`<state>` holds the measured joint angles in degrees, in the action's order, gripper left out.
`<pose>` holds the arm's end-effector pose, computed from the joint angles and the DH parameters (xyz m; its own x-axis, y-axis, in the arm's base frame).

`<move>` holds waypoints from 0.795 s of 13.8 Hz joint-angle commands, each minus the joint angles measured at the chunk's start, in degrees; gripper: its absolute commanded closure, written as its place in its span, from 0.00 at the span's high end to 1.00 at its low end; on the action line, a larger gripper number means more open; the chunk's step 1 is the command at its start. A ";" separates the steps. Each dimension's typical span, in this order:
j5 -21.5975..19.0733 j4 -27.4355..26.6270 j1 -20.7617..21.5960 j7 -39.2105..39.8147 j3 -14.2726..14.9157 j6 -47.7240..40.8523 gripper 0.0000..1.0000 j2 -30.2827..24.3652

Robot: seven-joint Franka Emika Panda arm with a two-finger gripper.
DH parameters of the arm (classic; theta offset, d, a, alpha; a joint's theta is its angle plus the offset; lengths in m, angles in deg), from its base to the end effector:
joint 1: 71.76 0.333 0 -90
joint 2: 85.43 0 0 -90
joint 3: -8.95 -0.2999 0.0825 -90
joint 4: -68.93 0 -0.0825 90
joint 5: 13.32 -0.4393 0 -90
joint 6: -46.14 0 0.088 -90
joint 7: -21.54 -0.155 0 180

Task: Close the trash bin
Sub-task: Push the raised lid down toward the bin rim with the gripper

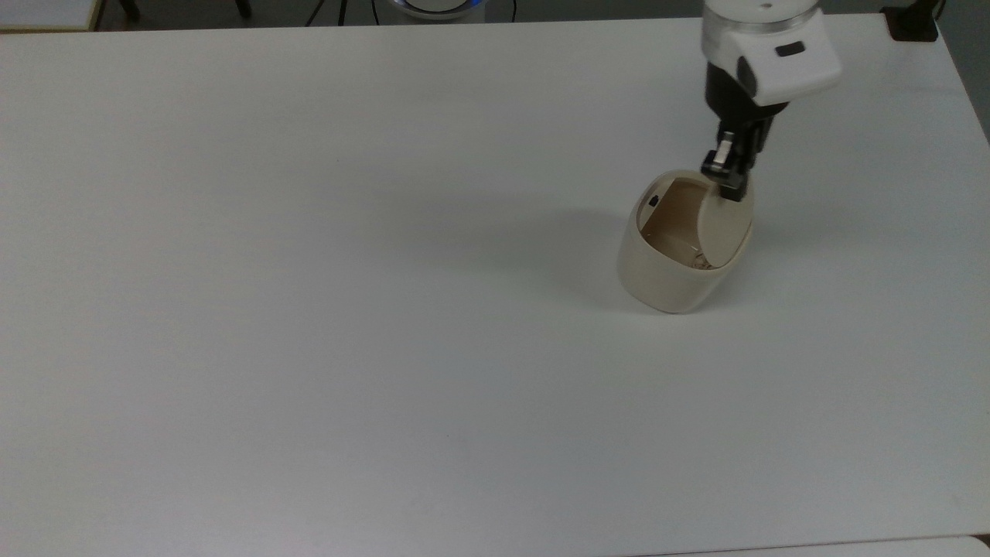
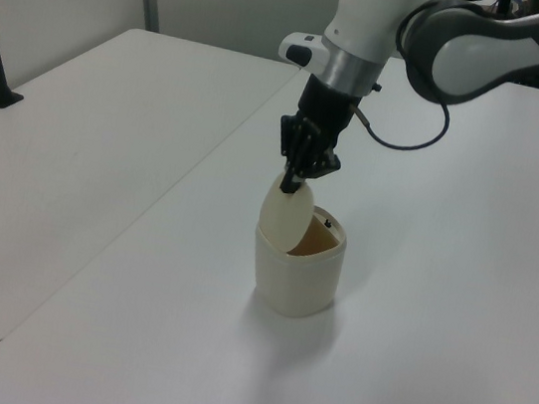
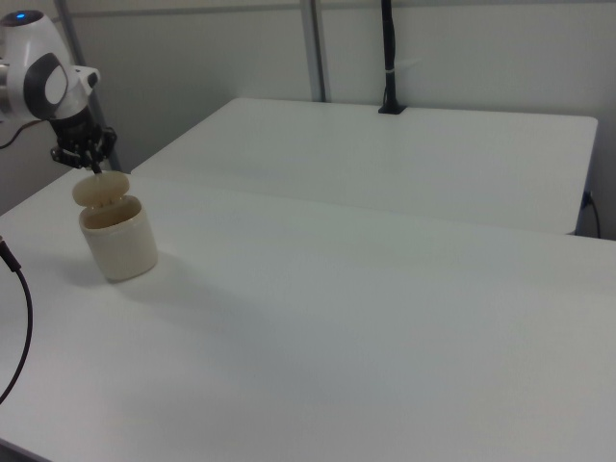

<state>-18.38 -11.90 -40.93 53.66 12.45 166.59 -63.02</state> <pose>0.6750 0.3644 0.4371 0.4951 0.8212 0.2836 0.8355 -0.5396 0.1041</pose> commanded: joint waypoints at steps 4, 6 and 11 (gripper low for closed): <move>-0.31 -1.43 -0.95 -0.92 0.37 -9.01 0.00 -0.89; -0.31 -2.48 -0.43 -0.83 0.20 -9.18 0.00 -0.88; -0.13 -4.59 0.45 -1.01 0.19 -9.01 0.00 0.17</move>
<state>-18.38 -14.54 -41.19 53.65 12.27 158.19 -62.53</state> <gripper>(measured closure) 0.991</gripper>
